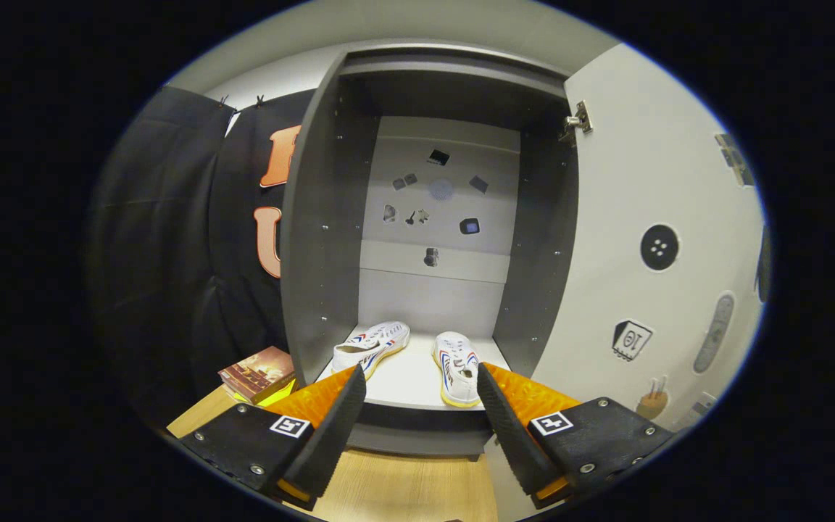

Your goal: Open the shoe cabinet door, grab the shoes and put them into the shoe cabinet, then close the shoe cabinet door.

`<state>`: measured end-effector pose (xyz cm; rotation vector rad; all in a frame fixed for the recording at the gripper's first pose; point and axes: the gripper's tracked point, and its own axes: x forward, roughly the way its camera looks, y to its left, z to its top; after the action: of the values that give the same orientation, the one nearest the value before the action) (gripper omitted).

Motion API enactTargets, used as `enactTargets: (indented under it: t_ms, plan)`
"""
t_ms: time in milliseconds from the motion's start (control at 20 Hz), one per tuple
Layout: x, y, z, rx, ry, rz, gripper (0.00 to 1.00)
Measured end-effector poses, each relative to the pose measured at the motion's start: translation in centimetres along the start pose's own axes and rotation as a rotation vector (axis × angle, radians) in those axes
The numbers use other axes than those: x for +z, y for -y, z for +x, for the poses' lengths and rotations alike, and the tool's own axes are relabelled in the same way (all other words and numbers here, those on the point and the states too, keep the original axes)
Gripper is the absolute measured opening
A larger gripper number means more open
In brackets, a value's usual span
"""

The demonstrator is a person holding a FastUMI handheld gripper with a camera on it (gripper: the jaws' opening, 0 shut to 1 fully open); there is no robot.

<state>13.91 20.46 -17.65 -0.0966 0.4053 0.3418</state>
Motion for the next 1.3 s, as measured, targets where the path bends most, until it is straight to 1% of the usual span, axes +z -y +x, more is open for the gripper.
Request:
enactTargets:
  t_ms: [300,400,550,900,1000,1150,1300]
  plan:
    - [0.3,2.0,-8.1,-0.039,0.015,0.013,0.95]
    - [-0.2,3.4,-10.5,-0.071,0.013,0.010,0.95]
    - [-0.7,6.5,-14.3,-0.140,0.016,0.015,0.95]
    - [-2.0,15.6,-21.4,-0.342,0.030,0.034,0.95]
    - [-2.4,18.2,-22.5,-0.389,0.030,0.054,0.95]
    - [-3.8,21.2,-22.5,-0.423,0.008,0.074,0.95]
    - [-5.5,22.7,-21.4,-0.422,-0.023,0.105,0.95]
